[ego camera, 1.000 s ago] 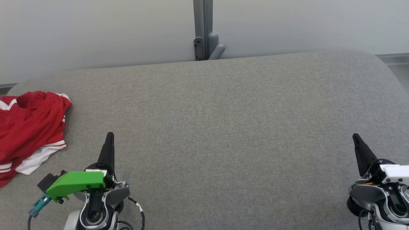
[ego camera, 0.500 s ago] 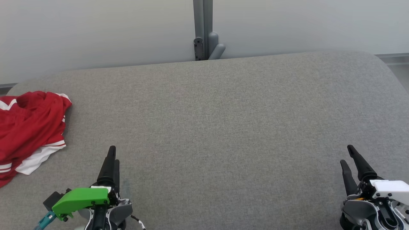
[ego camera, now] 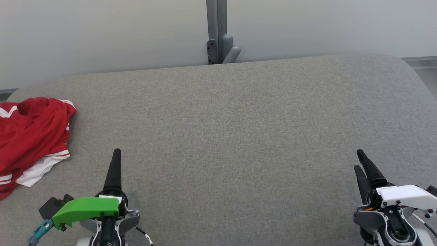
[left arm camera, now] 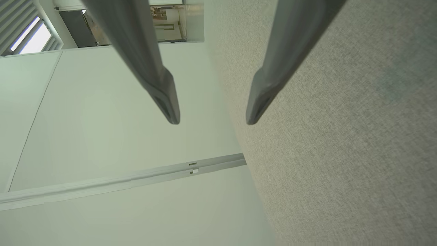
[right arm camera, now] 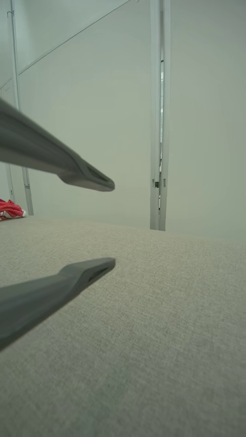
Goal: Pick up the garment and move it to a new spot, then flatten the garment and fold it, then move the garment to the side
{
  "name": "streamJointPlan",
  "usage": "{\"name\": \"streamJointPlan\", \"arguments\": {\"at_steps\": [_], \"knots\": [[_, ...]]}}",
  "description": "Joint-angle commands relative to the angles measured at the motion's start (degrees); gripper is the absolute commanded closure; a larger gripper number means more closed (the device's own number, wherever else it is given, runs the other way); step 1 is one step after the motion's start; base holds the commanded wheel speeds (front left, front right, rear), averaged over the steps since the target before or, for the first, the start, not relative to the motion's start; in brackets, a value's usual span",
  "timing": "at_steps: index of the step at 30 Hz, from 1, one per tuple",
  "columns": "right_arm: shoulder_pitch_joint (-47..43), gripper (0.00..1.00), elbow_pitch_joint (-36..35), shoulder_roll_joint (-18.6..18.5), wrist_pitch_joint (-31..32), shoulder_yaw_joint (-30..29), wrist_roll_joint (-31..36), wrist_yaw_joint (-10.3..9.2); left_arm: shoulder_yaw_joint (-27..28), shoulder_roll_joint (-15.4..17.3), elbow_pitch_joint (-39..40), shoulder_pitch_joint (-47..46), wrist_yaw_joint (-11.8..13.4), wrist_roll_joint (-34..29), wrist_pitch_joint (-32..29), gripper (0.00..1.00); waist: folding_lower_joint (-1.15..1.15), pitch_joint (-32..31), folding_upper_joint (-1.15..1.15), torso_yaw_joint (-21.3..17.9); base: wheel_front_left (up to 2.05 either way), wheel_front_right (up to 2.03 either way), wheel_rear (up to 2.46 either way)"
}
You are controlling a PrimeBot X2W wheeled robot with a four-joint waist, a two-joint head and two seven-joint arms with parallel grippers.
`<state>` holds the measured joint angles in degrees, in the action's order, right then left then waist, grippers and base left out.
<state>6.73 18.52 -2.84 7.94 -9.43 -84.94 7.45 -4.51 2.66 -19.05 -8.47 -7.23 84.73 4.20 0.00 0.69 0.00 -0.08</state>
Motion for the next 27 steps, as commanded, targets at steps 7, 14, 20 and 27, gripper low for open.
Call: {"name": "streamJointPlan", "arguments": {"at_steps": [7, 14, 20, 27], "knots": [[1.3, 0.0, -2.5, -0.8, -2.6, 2.1, 11.5, 0.02, 0.9, 0.1, 3.6, -0.3, -0.1, -9.5, 1.4, 0.0, 0.0, 0.2, 0.0, 0.0, 0.0, 0.0, 0.0], [1.0, 0.0, -5.3, -0.3, -4.8, 3.6, 21.4, 0.02, 1.8, 0.1, 7.0, 0.4, 0.0, -18.5, 2.4, 0.0, 0.0, 0.4, 0.0, 0.0, 0.0, 0.0, 0.0], [1.3, 0.0, -7.6, -0.9, -6.5, 6.0, 29.5, 0.03, 1.2, 0.2, 10.0, 1.0, 1.8, -27.2, 3.2, 0.0, 0.0, 0.7, 0.0, 0.0, 0.0, 0.0, 0.0], [1.1, 0.0, -10.3, -1.2, -8.4, 8.2, 39.2, 0.03, -0.2, 0.2, 11.8, 1.2, 4.8, -37.6, 4.1, 0.0, 0.0, 1.0, 0.0, -0.1, 0.0, 0.0, 0.0]]}}
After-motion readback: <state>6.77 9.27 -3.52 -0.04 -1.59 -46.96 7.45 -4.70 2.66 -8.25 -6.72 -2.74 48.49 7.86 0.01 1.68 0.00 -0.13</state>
